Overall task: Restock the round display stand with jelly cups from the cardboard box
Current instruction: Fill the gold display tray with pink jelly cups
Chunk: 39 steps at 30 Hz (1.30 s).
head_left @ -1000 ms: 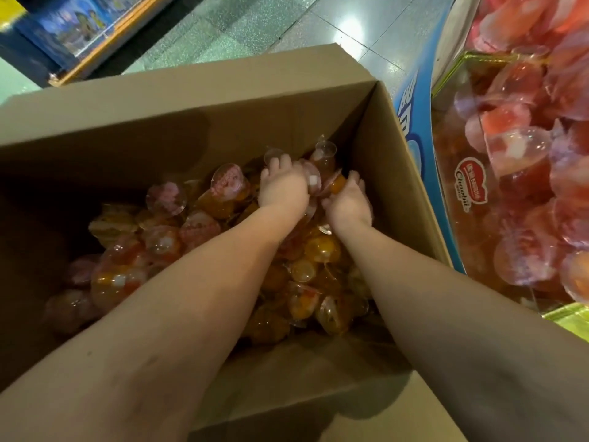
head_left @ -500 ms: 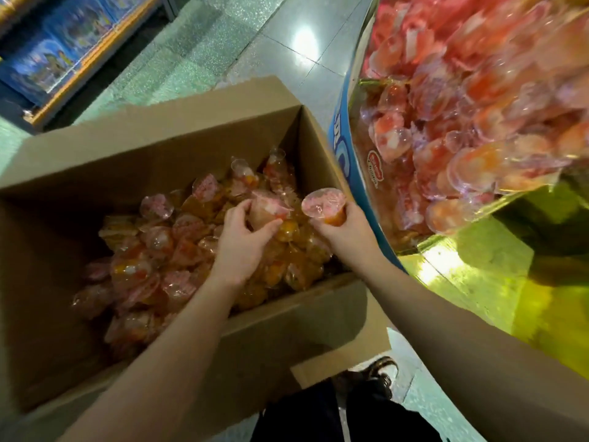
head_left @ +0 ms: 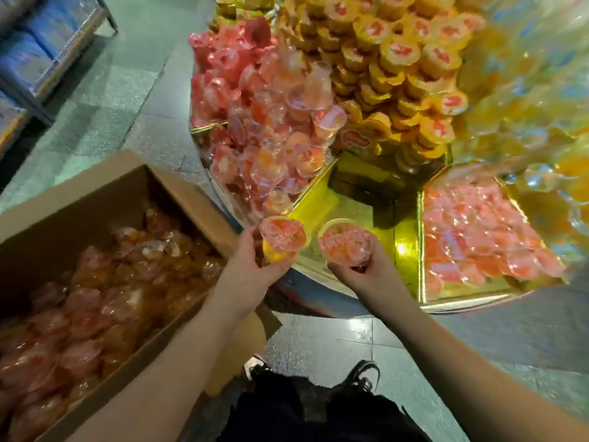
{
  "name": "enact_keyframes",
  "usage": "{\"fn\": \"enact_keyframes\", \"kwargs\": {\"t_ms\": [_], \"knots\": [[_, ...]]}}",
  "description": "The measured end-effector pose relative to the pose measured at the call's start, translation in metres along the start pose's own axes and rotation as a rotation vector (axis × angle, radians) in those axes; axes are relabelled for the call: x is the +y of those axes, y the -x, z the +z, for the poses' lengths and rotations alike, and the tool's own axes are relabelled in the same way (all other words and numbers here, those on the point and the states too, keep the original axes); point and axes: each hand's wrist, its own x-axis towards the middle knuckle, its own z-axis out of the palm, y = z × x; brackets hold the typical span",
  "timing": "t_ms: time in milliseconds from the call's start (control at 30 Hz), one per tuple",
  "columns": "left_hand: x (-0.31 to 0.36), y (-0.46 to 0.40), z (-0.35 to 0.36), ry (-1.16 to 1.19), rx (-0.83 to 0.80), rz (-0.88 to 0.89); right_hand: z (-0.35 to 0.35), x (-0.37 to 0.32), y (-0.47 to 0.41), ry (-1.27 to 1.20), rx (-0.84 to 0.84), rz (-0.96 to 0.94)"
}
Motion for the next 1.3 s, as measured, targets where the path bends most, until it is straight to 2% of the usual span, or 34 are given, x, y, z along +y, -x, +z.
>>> {"fn": "enact_keyframes", "kwargs": {"t_ms": [333,600,1000,1300], "knots": [[0.033,0.02,0.234,-0.12,-0.211,0.075,-0.191,0.12,0.077,-0.051,0.191,0.109],[0.024,0.011,0.365,-0.18,-0.266,-0.002,-0.281,0.199,0.088,-0.101,0.347,0.151],[0.0,-0.057,0.44,-0.331,-0.227,-0.107,-0.303,0.268,0.007,-0.043,0.504,0.158],[-0.017,-0.077,0.455,-0.327,-0.24,-0.097,-0.3,0.295,-0.018,0.009,0.505,0.161]]}}
